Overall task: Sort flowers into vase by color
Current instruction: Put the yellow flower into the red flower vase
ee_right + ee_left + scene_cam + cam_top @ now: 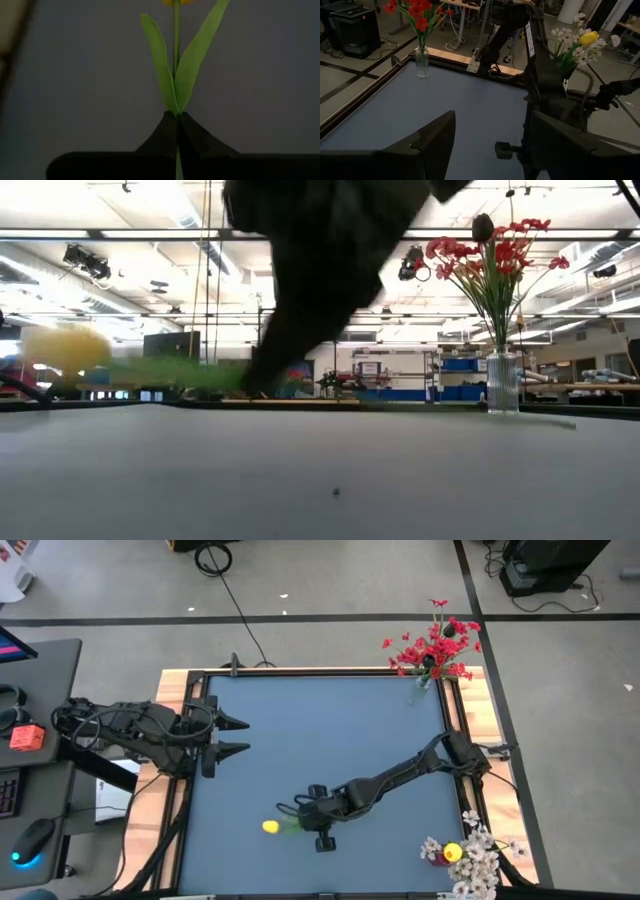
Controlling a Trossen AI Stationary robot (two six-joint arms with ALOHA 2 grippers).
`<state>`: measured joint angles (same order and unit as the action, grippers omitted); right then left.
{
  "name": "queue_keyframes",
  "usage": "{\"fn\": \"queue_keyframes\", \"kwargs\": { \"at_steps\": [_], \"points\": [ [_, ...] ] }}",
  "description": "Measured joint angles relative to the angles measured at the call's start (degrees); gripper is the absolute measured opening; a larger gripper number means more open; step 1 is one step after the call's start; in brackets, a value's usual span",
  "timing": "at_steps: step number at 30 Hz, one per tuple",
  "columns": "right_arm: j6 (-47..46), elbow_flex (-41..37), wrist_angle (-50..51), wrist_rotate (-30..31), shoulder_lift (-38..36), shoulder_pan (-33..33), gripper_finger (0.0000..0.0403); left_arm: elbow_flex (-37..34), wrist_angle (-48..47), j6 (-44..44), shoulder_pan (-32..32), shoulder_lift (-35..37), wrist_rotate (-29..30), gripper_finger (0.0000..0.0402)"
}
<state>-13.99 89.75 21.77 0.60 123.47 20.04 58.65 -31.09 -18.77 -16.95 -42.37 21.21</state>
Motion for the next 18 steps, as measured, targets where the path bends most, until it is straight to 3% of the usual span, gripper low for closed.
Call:
{"fn": "queue_keyframes", "kwargs": {
  "at_steps": [10,18],
  "points": [
    [-1.5,-0.8,-5.3,2.3,-9.7,-2.2,0.0002,0.0,0.0,0.0,0.0,0.0,0.0,0.0266],
    [-8.3,-22.2,-32.5,0.2,-24.4,-4.2,0.0002,0.0,0.0,0.0,0.0,0.0,0.0,0.0266]
  ]
}}
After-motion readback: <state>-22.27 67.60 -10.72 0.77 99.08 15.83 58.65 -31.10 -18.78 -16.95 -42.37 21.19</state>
